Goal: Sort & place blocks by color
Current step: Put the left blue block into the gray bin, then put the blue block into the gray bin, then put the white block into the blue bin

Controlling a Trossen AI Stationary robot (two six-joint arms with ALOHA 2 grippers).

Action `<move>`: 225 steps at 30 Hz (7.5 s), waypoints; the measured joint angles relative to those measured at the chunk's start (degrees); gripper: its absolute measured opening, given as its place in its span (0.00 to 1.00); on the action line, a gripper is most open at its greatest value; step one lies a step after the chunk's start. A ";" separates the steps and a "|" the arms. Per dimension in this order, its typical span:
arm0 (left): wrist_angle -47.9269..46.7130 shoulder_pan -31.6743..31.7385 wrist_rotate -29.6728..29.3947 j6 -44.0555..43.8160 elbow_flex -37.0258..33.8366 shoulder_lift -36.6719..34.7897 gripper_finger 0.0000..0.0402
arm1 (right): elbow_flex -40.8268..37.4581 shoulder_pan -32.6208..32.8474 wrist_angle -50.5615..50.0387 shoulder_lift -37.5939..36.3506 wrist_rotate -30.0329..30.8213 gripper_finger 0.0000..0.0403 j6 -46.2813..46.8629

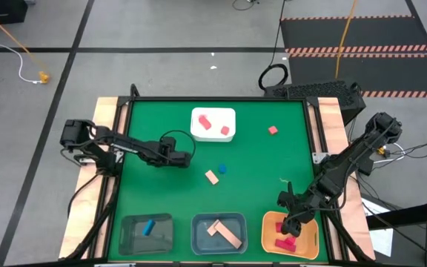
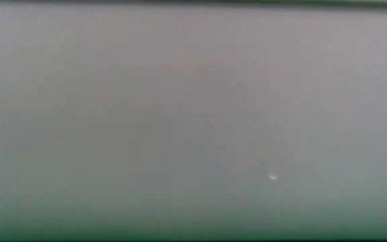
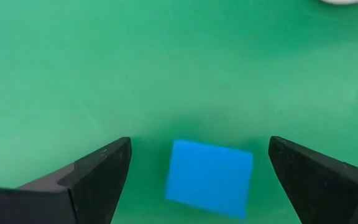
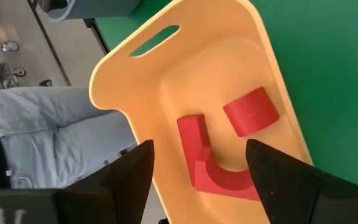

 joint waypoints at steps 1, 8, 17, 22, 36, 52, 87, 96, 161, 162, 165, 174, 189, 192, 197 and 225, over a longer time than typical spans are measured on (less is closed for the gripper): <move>0.01 0.34 -0.02 0.40 0.00 0.00 0.95 | 0.00 0.00 0.00 0.00 0.01 0.61 -0.46; 0.08 1.47 3.23 0.60 0.06 -0.02 0.95 | 0.00 -0.07 -0.02 0.00 0.04 0.61 -0.69; 1.67 0.99 4.58 2.58 0.09 -0.13 0.82 | 0.00 -0.13 -0.07 0.00 5.69 0.61 -0.95; 1.98 0.97 4.83 3.69 0.09 -0.11 0.62 | 0.00 -0.13 -0.07 0.00 5.96 0.61 -1.12; 3.24 0.95 8.17 6.80 0.20 -0.74 0.43 | 0.00 -0.13 -0.04 0.00 5.84 0.61 -0.17; 19.97 -15.42 12.65 9.38 0.17 -15.32 0.43 | -0.07 -0.66 1.22 0.04 5.74 0.61 0.98; 9.15 -55.68 24.37 -35.76 0.17 -13.79 0.43 | -0.04 -24.39 19.77 1.11 29.55 0.49 -42.61; 9.14 -55.34 24.52 -40.55 0.17 -11.40 0.60 | -1.51 -26.53 20.73 8.08 29.60 0.49 -37.37; 20.99 -22.38 0.54 16.27 11.80 -11.43 0.60 | -1.45 -36.38 64.90 45.17 29.61 0.59 -70.45; 20.99 -22.19 0.54 16.27 11.80 -11.43 0.60 | -1.44 -36.45 64.98 45.65 29.72 0.59 -69.65; 20.97 -21.72 0.54 15.77 11.80 -11.43 0.60 | -1.40 -36.73 64.55 45.99 29.70 0.57 -65.57; 20.82 -19.05 0.60 15.97 11.80 -11.43 0.60 | -1.40 -36.76 64.92 46.01 30.08 0.29 -60.15; 21.00 -14.79 3.69 16.62 11.80 -11.43 0.60 | -1.57 -33.45 64.43 26.27 21.87 0.29 -66.68; 22.74 -14.34 3.74 15.57 11.76 -11.43 0.60 | -1.53 -32.79 64.86 22.07 21.92 0.34 -70.34; 31.85 -13.80 5.22 18.45 11.76 -11.43 0.60 | -1.55 -32.46 64.66 18.16 22.00 0.34 -74.13; 42.79 -15.71 7.77 18.07 11.78 -6.60 0.60 | -1.50 -31.42 62.61 17.34 20.84 0.24 -77.67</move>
